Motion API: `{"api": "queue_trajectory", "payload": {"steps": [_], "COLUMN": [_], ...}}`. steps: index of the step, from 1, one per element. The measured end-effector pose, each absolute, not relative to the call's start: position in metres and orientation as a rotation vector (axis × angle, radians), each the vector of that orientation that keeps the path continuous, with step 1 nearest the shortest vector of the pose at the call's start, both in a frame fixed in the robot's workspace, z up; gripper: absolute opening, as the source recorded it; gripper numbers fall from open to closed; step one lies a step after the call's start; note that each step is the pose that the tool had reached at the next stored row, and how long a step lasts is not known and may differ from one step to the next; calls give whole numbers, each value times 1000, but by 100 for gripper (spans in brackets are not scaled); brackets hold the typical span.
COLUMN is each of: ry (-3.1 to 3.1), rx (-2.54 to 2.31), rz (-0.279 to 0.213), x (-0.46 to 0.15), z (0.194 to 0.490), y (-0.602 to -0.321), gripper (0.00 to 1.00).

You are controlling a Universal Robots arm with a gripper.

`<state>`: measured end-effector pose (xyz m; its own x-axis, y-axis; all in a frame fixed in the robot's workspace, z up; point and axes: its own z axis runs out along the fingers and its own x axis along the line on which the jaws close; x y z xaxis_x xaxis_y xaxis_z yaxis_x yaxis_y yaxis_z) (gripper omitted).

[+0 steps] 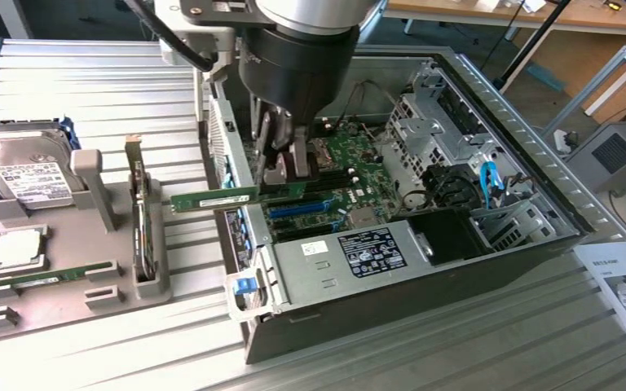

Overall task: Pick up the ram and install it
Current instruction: 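Pick up the ram and move it above insertion slot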

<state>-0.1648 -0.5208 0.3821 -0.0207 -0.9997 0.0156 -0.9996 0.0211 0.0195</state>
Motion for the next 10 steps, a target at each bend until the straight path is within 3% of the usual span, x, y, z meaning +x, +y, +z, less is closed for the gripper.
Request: {"api": "queue_trajectory", "payload": {"steps": [10], "ry": [-2227], "rx": [2181], "rz": [-5], "x": [-145], "z": [382], "y": [-521], "gripper": [12]}}
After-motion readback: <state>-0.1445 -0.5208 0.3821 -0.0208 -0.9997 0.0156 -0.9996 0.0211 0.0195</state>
